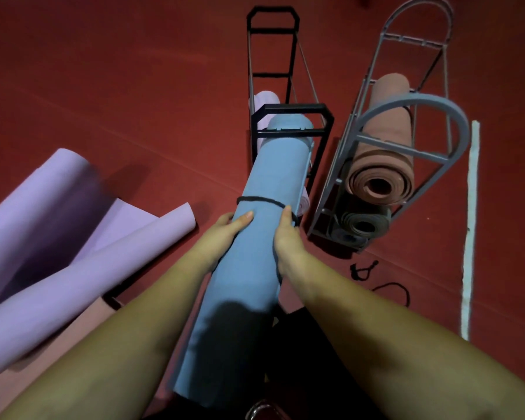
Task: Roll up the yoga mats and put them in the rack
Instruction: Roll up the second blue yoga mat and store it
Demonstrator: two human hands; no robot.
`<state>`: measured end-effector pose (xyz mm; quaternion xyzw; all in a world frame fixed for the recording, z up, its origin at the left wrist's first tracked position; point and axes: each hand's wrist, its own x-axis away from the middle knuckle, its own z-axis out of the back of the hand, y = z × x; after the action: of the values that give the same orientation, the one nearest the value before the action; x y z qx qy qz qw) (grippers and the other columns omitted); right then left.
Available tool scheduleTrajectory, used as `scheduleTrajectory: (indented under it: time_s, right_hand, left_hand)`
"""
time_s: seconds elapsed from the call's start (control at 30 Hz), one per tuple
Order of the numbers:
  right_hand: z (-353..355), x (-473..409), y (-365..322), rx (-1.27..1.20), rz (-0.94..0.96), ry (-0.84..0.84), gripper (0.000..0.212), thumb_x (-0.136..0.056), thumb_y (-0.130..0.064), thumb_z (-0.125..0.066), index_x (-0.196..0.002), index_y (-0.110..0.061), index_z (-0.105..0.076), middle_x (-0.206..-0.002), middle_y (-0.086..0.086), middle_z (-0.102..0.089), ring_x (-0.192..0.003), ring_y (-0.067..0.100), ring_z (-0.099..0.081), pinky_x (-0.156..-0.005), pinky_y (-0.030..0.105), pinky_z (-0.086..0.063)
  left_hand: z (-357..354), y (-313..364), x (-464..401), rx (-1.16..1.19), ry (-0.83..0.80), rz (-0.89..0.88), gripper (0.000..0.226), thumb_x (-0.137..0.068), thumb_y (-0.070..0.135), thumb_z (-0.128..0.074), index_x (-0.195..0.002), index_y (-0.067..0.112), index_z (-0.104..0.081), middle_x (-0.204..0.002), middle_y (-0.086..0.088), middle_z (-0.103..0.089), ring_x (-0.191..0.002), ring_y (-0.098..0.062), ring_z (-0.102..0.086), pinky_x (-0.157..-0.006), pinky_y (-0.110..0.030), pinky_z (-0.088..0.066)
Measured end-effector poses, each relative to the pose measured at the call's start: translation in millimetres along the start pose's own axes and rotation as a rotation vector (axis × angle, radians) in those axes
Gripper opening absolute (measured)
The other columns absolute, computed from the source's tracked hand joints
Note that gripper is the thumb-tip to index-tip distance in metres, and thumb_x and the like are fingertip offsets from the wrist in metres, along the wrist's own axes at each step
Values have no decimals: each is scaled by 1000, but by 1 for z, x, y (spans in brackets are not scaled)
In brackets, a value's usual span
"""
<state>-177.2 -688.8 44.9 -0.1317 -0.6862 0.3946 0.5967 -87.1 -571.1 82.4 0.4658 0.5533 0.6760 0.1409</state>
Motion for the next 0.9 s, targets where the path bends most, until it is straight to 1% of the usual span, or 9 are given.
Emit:
scheduleTrajectory:
  time_s: [0.13, 0.27, 0.33, 0.43, 0.5, 0.6, 0.73, 0.8, 0.9]
  right_hand:
    - [7, -38, -44, -53, 98, -50, 109, -51, -91, -52, -141, -29, -45, -128, 5, -61, -107, 31, -63, -97, 50, -50]
    - [25, -78, -92, -10, 79, -158, 114, -46, -78, -75, -144, -28, -43, -129, 1, -62, -105, 30, -66, -90, 51, -54]
    - [33, -86, -111, 76, 131, -180, 108, -50, -68, -76, -143, -23, -43, -126, 4, -64, -101, 30, -68, -86, 49, -56]
    - [42, -74, -133, 214, 212, -176, 102, -58, -62, -71, -144, -16, -41, -130, 7, -62, -102, 28, -67, -89, 46, -55]
    - [53, -60, -135, 272, 241, -209, 103, -66, -64, -71, -150, -17, -34, -136, 4, -56, -108, 28, -64, -90, 44, -54]
    - [79, -40, -123, 299, 223, -253, 97, -75, -62, -73, -152, -21, -29, -140, 3, -53, -110, 25, -63, -81, 38, -56]
    - [105, -11, -99, 379, 24, -441, 95, -59, -76, -76, -137, -30, -47, -125, -3, -67, -110, 24, -67, -103, 53, -45]
    - [113, 2, -92, 374, -15, -467, 98, -53, -77, -78, -135, -31, -49, -121, -5, -69, -108, 23, -68, -100, 50, -47]
    - [112, 15, -92, 305, 67, -392, 92, -69, -62, -74, -144, -23, -36, -117, -4, -65, -101, 19, -68, -82, 39, -57]
  left_hand:
    - [-13, 19, -21, 153, -51, -55, 70, -80, 52, -73, -137, 17, -52, -124, -3, -68, -111, -17, -67, -94, -37, -52]
    - [-25, 21, -28, 202, -125, 79, 87, -62, 78, -73, -136, 36, -54, -130, 8, -66, -120, -17, -63, -108, -50, -44]
    - [-39, 14, -28, 207, -124, 158, 94, -59, 77, -76, -138, 32, -50, -127, 5, -67, -111, -16, -67, -95, -44, -55]
    - [-67, 13, -27, 105, -44, 129, 71, -79, 50, -76, -135, 24, -42, -123, 4, -65, -97, -9, -68, -63, -22, -55]
    - [-76, 20, -31, 114, 29, 95, 72, -80, 40, -80, -136, 20, -39, -125, 0, -64, -99, -13, -68, -72, -28, -57]
    - [-80, 33, -43, 241, 77, 77, 105, -63, 43, -88, -148, 28, -27, -133, -5, -59, -108, -25, -67, -95, -48, -54]
    - [-83, 54, -53, 224, 109, 56, 111, -58, 43, -89, -149, 29, -28, -132, -5, -58, -107, -29, -67, -94, -51, -54]
    - [-88, 64, -58, 218, 126, 49, 99, -62, 40, -88, -143, 21, -34, -125, -5, -61, -103, -29, -68, -91, -52, -56]
    - [-94, 74, -60, 203, 165, 43, 107, -57, 49, -87, -145, 18, -34, -126, -4, -61, -103, -28, -68, -90, -51, -56]
